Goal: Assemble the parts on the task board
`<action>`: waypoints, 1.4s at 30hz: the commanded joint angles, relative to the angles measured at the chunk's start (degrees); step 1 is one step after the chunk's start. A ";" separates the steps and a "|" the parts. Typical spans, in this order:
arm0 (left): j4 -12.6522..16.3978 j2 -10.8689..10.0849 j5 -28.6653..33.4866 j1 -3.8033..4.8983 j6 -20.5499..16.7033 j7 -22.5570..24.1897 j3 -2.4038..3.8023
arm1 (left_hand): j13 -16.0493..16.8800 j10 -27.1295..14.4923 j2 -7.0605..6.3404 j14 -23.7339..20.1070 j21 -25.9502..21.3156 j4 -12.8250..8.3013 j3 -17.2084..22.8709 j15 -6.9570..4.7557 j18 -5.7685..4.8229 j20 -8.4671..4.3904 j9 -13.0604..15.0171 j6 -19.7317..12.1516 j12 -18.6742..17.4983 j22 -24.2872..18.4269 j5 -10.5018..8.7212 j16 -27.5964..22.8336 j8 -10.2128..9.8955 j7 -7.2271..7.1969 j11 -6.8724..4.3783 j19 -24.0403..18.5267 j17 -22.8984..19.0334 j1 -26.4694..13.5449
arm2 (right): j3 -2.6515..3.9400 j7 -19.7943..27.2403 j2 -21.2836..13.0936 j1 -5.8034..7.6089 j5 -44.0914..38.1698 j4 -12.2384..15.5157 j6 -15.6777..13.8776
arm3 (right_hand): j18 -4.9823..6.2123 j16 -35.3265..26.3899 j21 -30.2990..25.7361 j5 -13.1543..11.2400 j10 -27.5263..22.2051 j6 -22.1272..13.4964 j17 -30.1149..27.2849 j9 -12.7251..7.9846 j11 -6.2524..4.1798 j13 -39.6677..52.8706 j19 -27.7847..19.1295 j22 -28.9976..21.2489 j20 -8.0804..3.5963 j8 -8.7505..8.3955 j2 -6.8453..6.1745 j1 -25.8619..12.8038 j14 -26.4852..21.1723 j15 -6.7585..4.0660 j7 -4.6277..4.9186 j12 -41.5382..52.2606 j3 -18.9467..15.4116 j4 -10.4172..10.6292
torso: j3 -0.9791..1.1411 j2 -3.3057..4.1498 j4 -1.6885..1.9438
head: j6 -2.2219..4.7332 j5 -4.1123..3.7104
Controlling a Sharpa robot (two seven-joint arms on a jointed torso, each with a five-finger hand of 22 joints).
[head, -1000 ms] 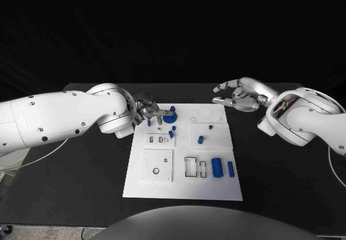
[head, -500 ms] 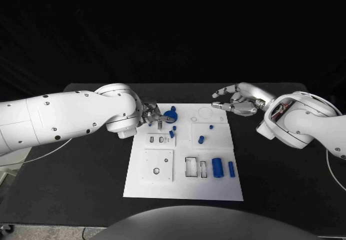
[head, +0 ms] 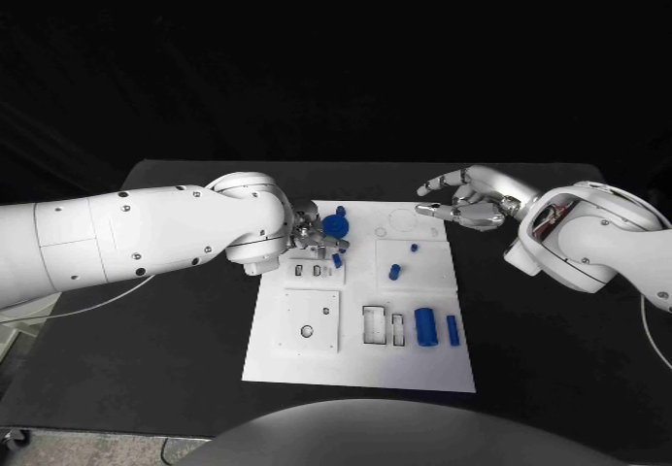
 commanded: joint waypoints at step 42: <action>-3.27 3.83 0.57 -1.54 0.78 -1.92 0.05 | 22.45 9.16 -0.29 5.93 -0.81 -0.75 1.40 -0.51 -0.47 -0.26 3.12 1.35 8.71 2.47 3.87 0.13 -1.89 -0.39 -3.64 -0.60 15.07 4.47 | -0.02 1.59 0.61 -1.81 0.10 -1.59 2.04 | 0.73 -0.54 -1.04 1.40 5.91 0.28 7.14 -0.31 0.52 15.09 -0.86 3.93 0.16 0.51 0.30 0.28 2.01 0.56 0.14 0.22 -0.80 0.16 | 0.01 -0.03 0.12 | 0.01 1.05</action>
